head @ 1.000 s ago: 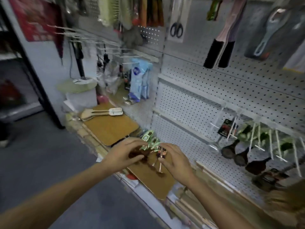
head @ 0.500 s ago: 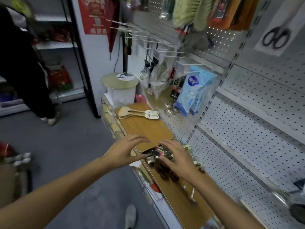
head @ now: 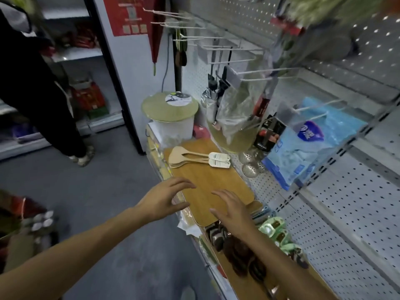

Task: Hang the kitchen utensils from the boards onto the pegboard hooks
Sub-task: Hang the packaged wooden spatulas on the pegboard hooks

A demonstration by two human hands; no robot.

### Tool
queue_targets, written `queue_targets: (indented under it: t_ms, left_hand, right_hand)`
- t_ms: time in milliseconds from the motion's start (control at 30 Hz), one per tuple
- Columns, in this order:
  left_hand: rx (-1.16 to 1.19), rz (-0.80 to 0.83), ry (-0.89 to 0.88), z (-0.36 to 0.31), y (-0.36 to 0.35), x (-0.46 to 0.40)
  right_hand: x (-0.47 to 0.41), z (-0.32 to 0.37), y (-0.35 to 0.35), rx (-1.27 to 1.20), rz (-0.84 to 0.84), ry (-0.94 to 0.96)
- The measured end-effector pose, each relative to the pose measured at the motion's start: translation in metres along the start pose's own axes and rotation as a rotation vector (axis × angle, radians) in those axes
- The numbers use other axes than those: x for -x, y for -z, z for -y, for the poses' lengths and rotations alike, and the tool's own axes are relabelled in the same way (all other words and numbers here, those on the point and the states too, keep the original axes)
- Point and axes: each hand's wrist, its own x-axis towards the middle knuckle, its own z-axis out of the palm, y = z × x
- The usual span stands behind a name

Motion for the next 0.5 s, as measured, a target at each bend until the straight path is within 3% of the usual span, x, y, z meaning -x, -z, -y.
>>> queue_targets:
  t_ms: [333, 500]
  left_hand:
    - [0.048, 0.119, 0.058, 0.147, -0.047, -0.094]
    - [0.055, 0.194, 0.096, 0.251, -0.105, -0.163]
  right_hand:
    - [-0.141, -0.032, -0.064, -0.085, 0.040, -0.275]
    - [-0.243, -0.071, -0.128, -0.205, -0.045, -0.485]
